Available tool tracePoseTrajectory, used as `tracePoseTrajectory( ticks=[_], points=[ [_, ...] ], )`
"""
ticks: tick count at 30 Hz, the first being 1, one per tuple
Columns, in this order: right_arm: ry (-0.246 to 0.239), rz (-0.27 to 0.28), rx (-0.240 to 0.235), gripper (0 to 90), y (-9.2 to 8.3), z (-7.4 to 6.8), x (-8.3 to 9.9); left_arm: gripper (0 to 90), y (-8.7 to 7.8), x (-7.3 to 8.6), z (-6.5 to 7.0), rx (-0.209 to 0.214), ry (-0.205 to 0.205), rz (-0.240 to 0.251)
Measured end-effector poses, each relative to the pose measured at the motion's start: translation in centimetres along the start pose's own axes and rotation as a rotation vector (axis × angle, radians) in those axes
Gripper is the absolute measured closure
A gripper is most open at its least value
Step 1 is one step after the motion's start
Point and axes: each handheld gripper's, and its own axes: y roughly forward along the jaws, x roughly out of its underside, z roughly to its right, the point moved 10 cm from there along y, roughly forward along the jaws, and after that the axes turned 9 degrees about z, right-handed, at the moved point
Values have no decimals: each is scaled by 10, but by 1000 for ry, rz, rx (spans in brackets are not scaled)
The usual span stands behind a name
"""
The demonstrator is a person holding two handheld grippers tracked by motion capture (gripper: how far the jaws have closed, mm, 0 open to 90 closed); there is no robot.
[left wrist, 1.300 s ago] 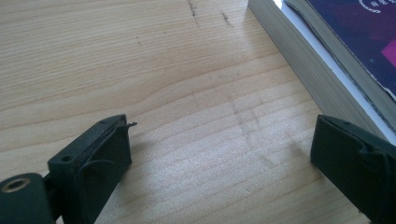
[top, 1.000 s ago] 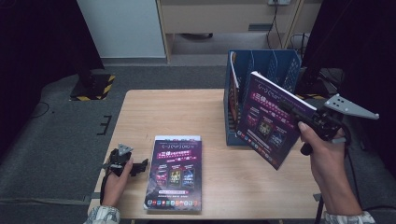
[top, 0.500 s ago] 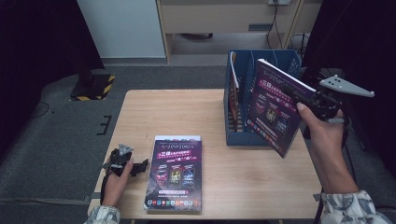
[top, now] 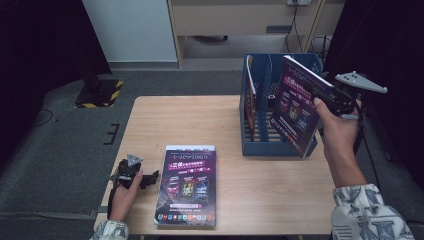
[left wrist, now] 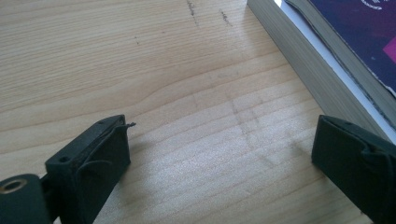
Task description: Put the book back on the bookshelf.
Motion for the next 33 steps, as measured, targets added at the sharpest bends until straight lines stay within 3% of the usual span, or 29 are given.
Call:
tracePoseTrajectory(
  ticks=[8, 16, 33],
  points=[
    [-17, -13, 50, 826, 25, 9, 0, 34, 0, 0, 0, 0, 0, 0],
    [-10, -4, 63, 826, 44, 7, 5, 34, 0, 0, 0, 0, 0, 0],
    [31, 4, 92, 825, 59, 8, 4, 33, 0, 0, 0, -1, -4, 3]
  ],
)
